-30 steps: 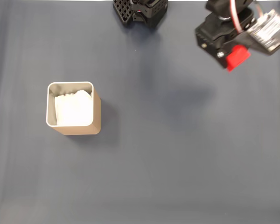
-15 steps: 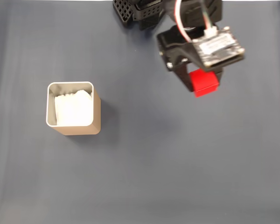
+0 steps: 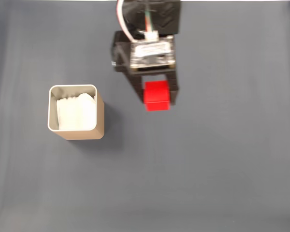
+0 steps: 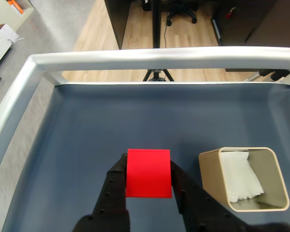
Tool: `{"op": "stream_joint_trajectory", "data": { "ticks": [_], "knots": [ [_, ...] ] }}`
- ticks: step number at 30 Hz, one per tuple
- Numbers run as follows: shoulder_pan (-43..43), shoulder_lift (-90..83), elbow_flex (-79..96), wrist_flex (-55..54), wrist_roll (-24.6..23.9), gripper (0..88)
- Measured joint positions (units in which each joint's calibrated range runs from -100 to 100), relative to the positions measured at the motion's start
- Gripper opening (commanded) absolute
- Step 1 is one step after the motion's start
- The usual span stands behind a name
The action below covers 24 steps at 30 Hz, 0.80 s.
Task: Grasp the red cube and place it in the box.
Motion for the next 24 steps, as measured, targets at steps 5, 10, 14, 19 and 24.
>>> {"op": "stream_joint_trajectory", "data": {
  "ticks": [5,10,14,19,24],
  "knots": [
    [4.9,-1.4,-1.5,0.0,0.7,0.2],
    [9.4,-1.7,-2.4,0.2,1.7,0.2],
    [12.6,-1.8,-2.5,0.2,2.5,0.2],
    [16.2,-0.9,-2.5,0.2,3.1,0.2],
    [19.3,1.8,-2.5,-1.1,3.1,0.2]
  ]
}}
